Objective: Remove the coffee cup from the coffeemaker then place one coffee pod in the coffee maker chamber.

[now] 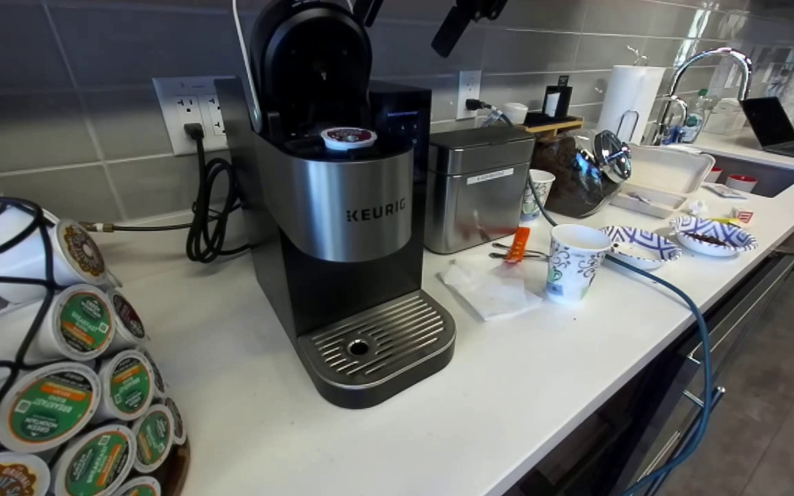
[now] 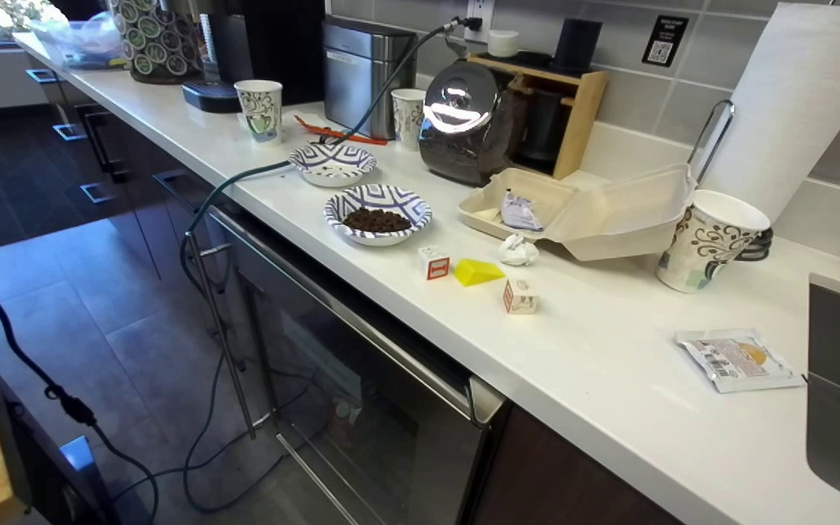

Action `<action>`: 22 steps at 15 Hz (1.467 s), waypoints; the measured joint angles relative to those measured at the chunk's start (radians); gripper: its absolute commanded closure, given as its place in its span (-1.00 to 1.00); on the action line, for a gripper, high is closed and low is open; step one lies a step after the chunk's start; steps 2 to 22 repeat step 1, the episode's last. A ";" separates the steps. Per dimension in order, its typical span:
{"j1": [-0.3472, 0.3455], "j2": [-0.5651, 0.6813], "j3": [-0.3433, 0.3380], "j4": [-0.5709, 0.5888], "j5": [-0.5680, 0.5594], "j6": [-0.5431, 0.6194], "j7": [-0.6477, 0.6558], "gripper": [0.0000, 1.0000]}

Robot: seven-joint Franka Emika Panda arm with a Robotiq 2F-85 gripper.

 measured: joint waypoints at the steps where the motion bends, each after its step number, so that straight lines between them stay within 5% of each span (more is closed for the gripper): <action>1: 0.000 0.000 0.000 0.000 0.000 0.000 0.000 -1.00; 22: 0.000 0.000 0.000 0.000 0.000 0.000 0.000 -1.00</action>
